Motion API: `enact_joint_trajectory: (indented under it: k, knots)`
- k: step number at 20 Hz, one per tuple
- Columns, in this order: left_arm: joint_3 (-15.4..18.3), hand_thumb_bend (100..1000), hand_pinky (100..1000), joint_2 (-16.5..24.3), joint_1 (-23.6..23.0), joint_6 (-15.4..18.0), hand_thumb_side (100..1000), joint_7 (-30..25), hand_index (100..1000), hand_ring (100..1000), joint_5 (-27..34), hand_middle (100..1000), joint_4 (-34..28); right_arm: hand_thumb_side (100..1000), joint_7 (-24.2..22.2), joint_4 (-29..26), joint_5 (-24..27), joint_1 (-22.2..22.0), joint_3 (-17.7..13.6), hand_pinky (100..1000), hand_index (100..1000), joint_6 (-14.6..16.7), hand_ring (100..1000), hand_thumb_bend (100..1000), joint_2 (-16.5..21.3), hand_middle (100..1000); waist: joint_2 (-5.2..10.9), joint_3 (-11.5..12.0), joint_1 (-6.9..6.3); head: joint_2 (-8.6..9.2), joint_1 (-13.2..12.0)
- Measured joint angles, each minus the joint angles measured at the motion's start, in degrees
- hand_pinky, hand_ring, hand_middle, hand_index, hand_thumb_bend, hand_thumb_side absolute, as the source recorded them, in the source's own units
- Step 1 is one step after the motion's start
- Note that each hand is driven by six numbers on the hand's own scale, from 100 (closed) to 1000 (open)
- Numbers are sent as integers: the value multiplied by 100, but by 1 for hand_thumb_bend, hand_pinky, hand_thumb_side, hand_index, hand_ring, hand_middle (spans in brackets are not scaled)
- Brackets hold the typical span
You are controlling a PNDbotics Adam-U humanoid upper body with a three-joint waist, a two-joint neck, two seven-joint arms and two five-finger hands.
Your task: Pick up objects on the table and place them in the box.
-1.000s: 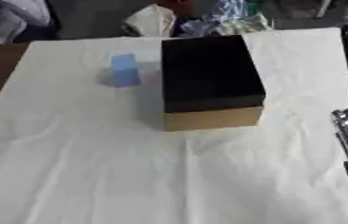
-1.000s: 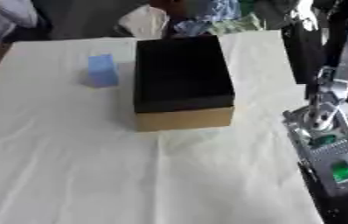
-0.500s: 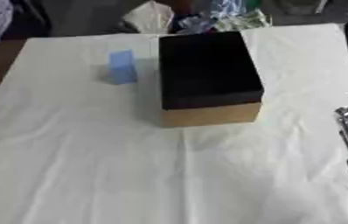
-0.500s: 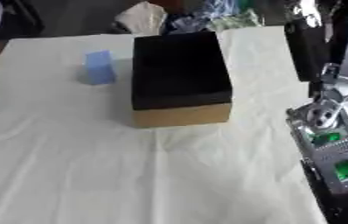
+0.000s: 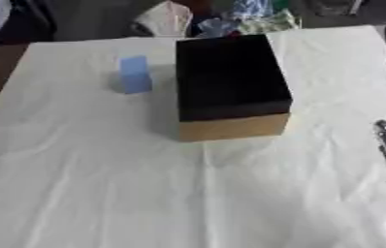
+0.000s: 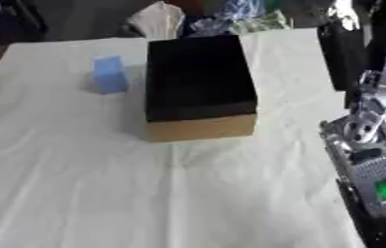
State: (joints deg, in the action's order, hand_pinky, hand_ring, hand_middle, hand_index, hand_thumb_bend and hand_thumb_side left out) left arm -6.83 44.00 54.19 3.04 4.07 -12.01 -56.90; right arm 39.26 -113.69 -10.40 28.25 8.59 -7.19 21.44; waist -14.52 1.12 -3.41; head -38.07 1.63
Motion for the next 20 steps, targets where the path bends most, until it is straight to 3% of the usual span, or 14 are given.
enact_joint_trajectory:
  k: [7,10,15,16,20]
  knots:
    - [-142,206,895,-229,416,499,585,-587,929,839,-592,770,789,558,-16,0,27,26,56,746,818,-5,658,100,-1,635,-42,-28,-8,74,-49]
    - [-142,364,933,-386,461,633,615,-854,955,872,-864,802,924,560,-16,0,31,32,62,746,819,-5,658,100,-1,634,-63,-31,-8,95,-57]
    - [-239,536,964,-575,533,844,560,-1301,982,906,-1307,844,1012,560,-16,0,46,38,64,745,818,-5,658,100,-8,634,-64,-42,-13,96,-67]
    - [-245,604,973,-602,555,876,535,-1397,987,917,-1401,857,1026,560,-16,0,47,46,65,745,818,-5,658,100,-11,633,-64,-45,-13,97,-76]
    - [-165,722,1000,-736,682,1013,512,-2168,1000,942,-1761,886,1045,561,-16,0,50,47,69,745,818,-5,658,100,-50,633,-64,-60,-11,97,-110]
